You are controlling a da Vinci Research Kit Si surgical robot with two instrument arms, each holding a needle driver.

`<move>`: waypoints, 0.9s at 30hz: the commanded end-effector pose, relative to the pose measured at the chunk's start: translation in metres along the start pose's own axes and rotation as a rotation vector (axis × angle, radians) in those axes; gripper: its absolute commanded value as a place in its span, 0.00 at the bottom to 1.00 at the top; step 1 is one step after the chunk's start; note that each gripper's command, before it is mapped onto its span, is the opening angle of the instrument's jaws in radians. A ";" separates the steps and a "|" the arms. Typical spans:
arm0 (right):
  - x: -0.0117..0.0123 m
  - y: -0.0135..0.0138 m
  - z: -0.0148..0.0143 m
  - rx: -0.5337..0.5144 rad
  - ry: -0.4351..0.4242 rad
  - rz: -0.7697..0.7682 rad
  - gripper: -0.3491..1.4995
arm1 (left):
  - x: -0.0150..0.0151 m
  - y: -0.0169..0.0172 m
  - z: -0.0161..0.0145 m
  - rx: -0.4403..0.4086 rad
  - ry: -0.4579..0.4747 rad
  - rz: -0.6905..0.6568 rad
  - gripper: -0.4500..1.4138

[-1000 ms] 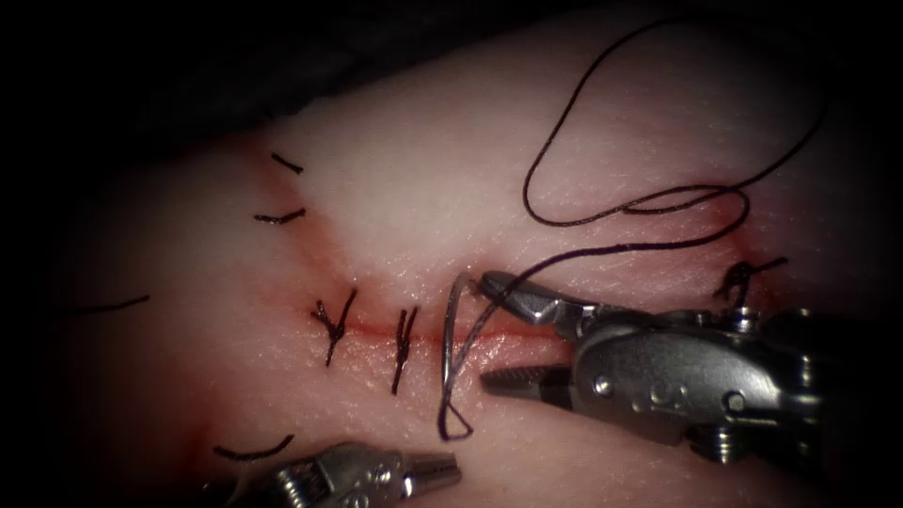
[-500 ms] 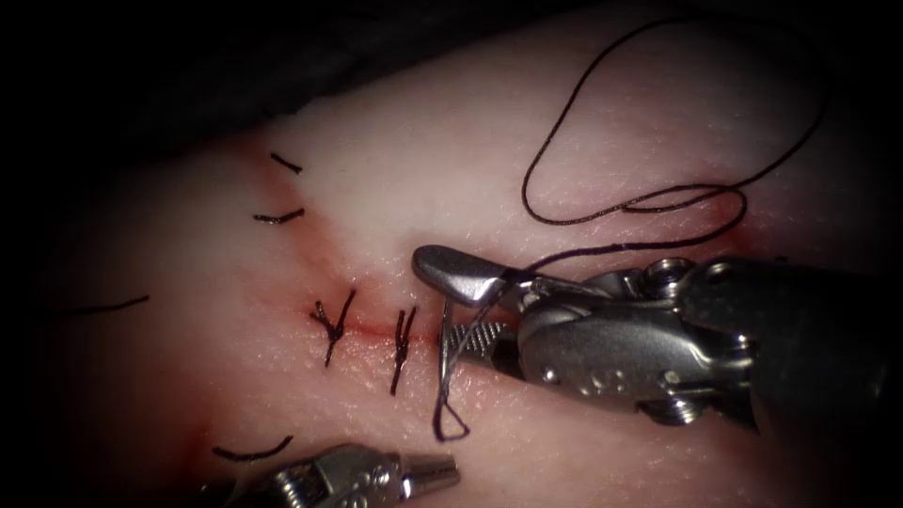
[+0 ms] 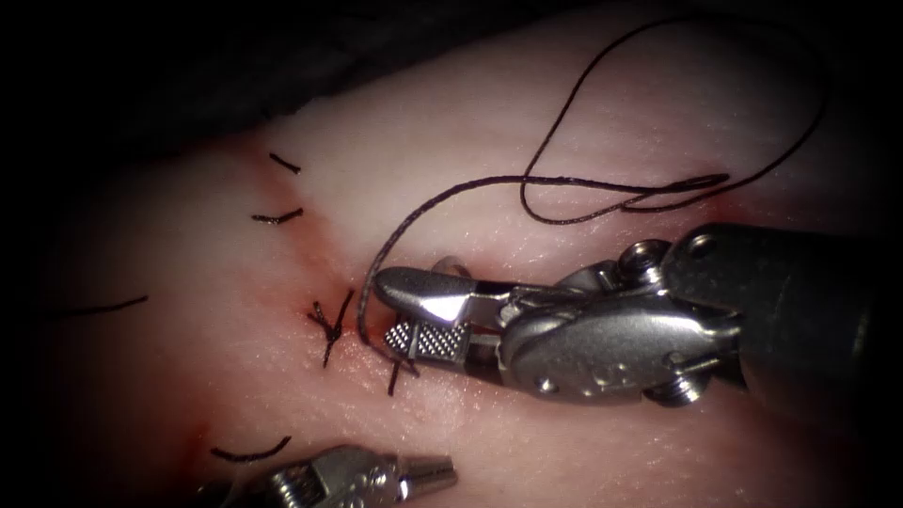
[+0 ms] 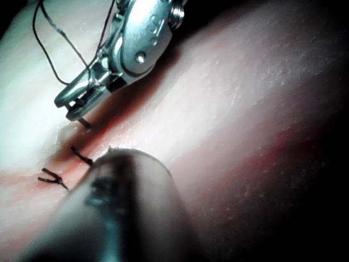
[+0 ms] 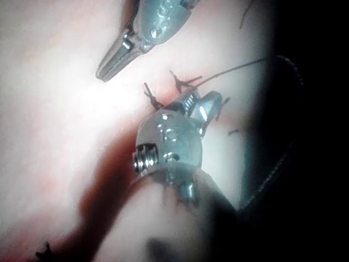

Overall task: Wound Closure
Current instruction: Throw needle through skin above incision with right end-effector

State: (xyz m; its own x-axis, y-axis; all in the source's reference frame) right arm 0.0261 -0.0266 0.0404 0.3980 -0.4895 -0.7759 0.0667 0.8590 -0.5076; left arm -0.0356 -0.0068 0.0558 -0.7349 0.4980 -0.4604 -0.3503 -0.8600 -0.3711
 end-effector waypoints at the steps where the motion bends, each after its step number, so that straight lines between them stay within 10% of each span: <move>1: -0.0005 0.0002 0.0011 -0.015 -0.011 0.008 0.00 | 0.0007 -0.0006 0.0005 0.003 0.002 0.002 0.00; 27: -0.0062 -0.0137 -0.0019 -0.048 -0.168 0.282 0.00 | 0.0007 -0.0007 0.0001 0.004 0.000 0.002 0.00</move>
State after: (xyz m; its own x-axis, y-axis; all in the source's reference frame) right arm 0.0197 -0.0366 0.0516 0.5543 -0.1925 -0.8098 -0.1066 0.9485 -0.2984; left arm -0.0353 -0.0067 0.0555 -0.7367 0.4981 -0.4573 -0.3519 -0.8599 -0.3697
